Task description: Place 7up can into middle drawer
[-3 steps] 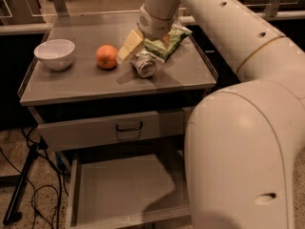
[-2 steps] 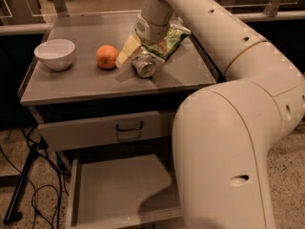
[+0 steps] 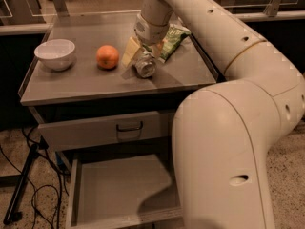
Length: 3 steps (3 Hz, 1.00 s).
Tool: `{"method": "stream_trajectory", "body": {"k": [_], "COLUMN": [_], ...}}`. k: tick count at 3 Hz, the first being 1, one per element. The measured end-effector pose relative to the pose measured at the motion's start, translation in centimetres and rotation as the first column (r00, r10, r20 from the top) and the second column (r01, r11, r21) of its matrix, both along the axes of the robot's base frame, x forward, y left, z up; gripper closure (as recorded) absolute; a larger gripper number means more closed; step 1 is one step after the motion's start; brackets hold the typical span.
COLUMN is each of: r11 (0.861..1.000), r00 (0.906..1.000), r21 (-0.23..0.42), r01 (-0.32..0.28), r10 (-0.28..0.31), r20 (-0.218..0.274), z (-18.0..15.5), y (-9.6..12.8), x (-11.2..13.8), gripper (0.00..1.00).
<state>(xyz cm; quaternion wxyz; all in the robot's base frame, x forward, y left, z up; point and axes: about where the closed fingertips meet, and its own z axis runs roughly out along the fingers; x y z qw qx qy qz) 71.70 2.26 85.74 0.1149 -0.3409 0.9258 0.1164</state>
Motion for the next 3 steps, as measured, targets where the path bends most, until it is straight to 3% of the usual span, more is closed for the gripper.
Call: {"method": "stream_trajectory", "body": {"k": [1,2,3], "r11": [1.000,1.000,1.000], "r00": [1.0000,1.0000,1.0000], "r21": [0.000,0.000,0.001], "r01": [0.000,0.000,-0.004], "r10": [0.000,0.000,0.004], "r20": [0.000,0.000,0.005], "z": [0.00,0.00,0.00], "y": [0.00,0.00,0.04], "x": [0.00,0.00,0.06], "gripper": [0.50,0.81,1.00]}}
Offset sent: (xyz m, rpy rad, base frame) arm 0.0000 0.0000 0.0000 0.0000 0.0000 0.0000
